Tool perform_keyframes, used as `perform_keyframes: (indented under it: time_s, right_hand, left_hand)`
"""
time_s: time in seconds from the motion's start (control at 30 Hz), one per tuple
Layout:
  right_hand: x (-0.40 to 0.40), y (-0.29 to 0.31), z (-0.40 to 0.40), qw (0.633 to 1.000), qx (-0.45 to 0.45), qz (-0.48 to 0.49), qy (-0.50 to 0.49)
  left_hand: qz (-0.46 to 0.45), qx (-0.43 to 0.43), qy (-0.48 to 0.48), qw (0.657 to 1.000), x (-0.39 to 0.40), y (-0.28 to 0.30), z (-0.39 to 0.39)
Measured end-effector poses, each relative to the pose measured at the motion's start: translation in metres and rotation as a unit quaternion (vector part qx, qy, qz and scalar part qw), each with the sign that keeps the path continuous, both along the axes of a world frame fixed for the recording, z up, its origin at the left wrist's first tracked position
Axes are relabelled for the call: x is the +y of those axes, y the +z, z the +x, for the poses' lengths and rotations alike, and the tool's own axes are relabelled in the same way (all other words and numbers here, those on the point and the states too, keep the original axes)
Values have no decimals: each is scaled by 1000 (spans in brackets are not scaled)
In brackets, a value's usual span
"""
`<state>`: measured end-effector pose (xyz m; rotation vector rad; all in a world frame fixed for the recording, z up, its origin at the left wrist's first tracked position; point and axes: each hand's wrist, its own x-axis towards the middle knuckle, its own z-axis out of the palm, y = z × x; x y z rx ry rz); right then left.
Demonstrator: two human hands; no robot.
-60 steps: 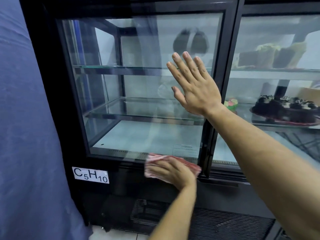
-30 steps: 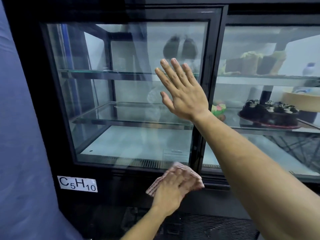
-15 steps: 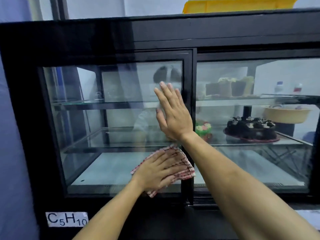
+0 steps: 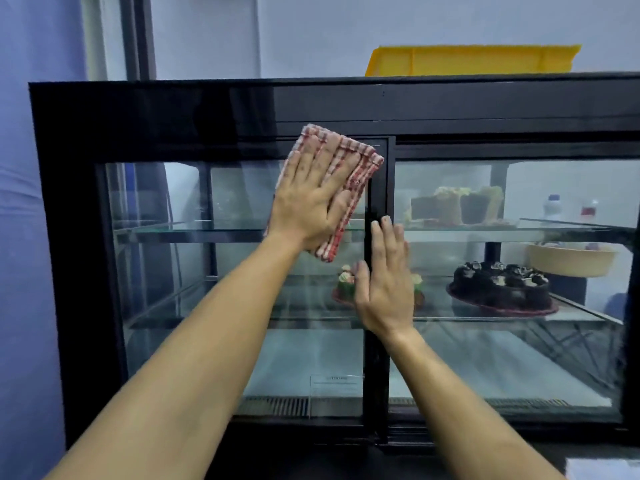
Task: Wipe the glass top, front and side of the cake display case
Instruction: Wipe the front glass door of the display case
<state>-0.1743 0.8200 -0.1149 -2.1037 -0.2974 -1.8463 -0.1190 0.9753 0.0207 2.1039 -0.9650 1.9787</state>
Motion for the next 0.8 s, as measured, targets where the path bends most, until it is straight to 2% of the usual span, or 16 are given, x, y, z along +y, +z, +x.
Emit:
perform_keyframes:
  time_s: [0.1,0.23,0.4,0.57,0.63,0.7,0.8]
  right_hand:
    - [7,-1,14,996,17,-33,-77]
    - [5,-3,17,992,11,-44,-121]
    - [1,-3,22,988,-5,-64,-137]
    - [17,13,18,990,-20,-76,-115]
    - [38,35,19,992,-26,-111,-54]
    - [56,55,25,989,-9,-142,-48]
    - [65,58,37,978,-5,-158,-136]
  left_hand:
    - [-79,36,4,996,7,-18,1]
    - [-176,88,21,980,16,-42,-1]
    - [-313,132,45,939,79,-9,11]
    - [-280,134,69,948,159,16,25]
    - [-312,127,75,939,152,17,24]
    - [-318,122,63,938,129,21,19]
    - [-181,85,51,978,120,27,20]
